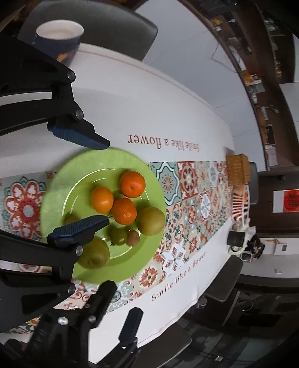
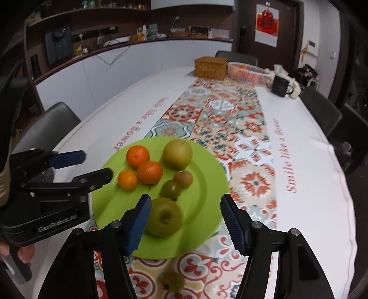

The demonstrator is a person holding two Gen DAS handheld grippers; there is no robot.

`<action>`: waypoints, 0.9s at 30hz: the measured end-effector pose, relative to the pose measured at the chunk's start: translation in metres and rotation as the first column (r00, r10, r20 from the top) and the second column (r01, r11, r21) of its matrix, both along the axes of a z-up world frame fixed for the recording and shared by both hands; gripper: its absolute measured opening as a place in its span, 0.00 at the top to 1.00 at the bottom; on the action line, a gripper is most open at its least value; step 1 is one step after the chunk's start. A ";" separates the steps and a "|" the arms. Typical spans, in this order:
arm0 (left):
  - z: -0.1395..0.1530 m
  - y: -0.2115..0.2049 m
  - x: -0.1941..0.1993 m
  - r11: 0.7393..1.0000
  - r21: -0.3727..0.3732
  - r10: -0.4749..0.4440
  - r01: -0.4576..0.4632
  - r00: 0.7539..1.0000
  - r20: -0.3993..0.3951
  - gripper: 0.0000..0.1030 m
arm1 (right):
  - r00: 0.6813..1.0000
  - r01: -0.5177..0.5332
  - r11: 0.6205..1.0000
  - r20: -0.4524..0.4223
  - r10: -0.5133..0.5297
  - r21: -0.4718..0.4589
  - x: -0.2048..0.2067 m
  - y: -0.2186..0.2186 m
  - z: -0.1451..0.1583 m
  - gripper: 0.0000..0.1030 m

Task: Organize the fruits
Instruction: 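Withdraw both tools from the plate toward the last lime and orange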

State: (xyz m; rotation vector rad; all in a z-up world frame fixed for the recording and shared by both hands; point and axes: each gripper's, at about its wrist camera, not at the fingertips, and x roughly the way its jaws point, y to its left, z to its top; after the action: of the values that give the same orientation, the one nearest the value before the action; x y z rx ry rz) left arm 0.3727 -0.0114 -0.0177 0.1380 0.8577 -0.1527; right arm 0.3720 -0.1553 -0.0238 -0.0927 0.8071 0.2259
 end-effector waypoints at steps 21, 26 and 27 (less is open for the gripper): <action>0.059 -0.021 -0.119 0.998 -0.005 -0.057 0.060 0.978 0.202 0.26 | 0.980 0.007 0.999 0.197 -0.015 0.042 -0.111 -0.030 0.057 0.39; 0.058 -0.030 -0.138 0.997 0.014 -0.073 0.072 0.972 0.222 0.23 | 0.983 0.004 0.999 0.184 -0.012 0.045 -0.130 -0.035 0.049 0.39; 0.056 -0.032 -0.140 0.997 0.018 -0.074 0.072 0.972 0.221 0.23 | 0.984 0.002 0.999 0.178 -0.011 0.046 -0.132 -0.036 0.046 0.39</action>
State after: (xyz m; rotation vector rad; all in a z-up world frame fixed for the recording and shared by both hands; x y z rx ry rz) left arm 0.2329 -0.0431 0.0387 0.1922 0.6309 -0.1983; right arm 0.2403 -0.1914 0.0226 -0.0662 0.6241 0.2263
